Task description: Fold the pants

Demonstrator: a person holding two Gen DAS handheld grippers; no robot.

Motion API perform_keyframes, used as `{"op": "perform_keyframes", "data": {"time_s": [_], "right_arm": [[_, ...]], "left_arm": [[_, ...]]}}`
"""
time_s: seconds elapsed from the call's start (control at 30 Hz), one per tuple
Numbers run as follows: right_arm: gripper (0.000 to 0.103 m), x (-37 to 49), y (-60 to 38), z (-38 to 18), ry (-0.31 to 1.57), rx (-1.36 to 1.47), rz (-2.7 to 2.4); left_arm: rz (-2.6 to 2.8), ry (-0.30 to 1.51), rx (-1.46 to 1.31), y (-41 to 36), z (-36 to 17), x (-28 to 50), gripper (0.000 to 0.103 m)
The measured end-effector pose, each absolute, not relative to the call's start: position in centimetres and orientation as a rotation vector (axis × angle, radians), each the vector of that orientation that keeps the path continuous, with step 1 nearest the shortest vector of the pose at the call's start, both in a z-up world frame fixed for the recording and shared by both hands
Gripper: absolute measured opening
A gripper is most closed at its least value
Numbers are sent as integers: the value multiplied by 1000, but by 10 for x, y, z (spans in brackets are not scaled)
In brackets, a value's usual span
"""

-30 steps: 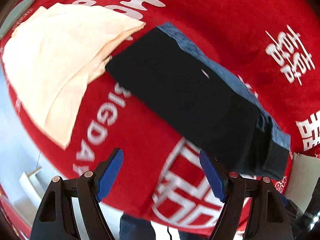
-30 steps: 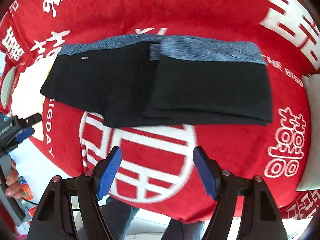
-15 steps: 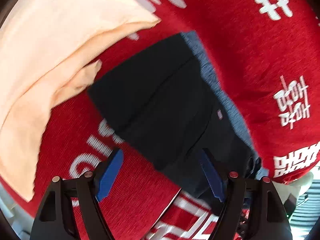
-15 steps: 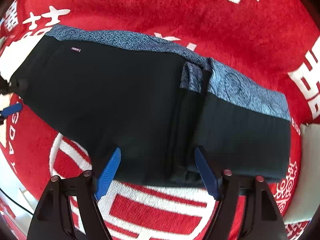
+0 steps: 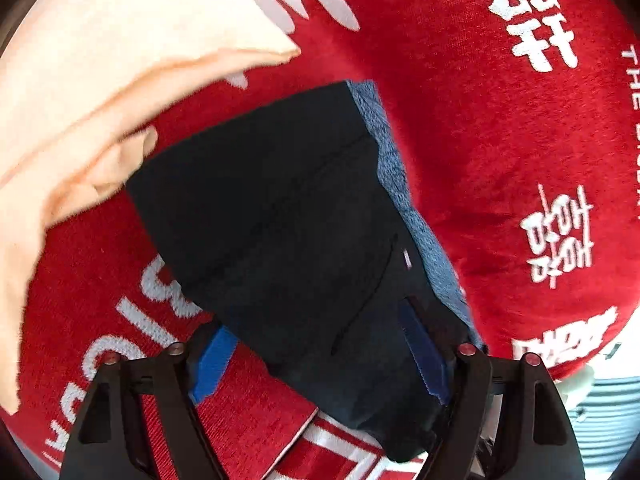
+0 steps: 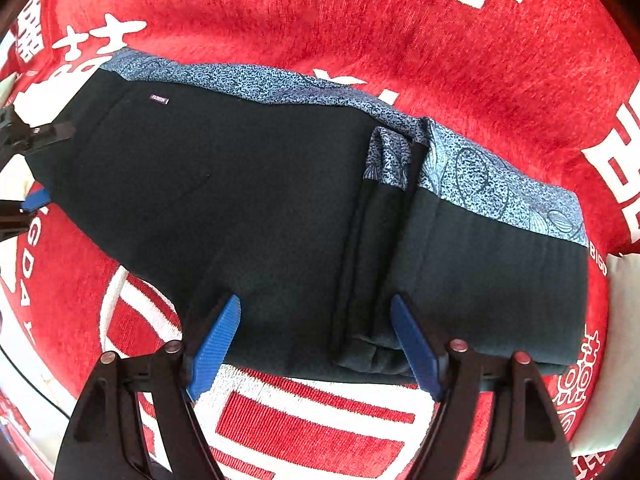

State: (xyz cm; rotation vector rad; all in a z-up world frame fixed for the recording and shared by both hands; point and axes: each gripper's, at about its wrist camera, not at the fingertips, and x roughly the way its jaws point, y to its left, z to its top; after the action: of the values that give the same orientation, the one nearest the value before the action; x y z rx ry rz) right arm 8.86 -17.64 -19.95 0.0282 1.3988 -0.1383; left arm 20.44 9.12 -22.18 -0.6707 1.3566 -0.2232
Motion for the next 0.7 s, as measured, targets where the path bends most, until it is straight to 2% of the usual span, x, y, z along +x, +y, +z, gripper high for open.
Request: {"op": "perform_keyframes", "data": {"time_s": [0.03,0.07,0.1,0.17,0.43,0.7], "right_arm": [[81,90,-176,-196,1398,22,-141],[81,91,-176,-191,1396,17,-144],[81,93,-177,-186,1393,24,-141],[81,105,-179,-169,1380,70,-111],[82,213,-156,-127,1481,232,162],[86,325,-54,-133,1693,202,457]], "left_arm": [[-190,1368,-612,86,-220,205,63],[-155,1380,-545,82,-218,206,44],[-134,1387,-511,81,-217,206,35],[-125,1376,-480,78,-211,206,32],[-142,1187,46,10,-175,184,29],[-142,1151,195,-2,-178,185,29]]}}
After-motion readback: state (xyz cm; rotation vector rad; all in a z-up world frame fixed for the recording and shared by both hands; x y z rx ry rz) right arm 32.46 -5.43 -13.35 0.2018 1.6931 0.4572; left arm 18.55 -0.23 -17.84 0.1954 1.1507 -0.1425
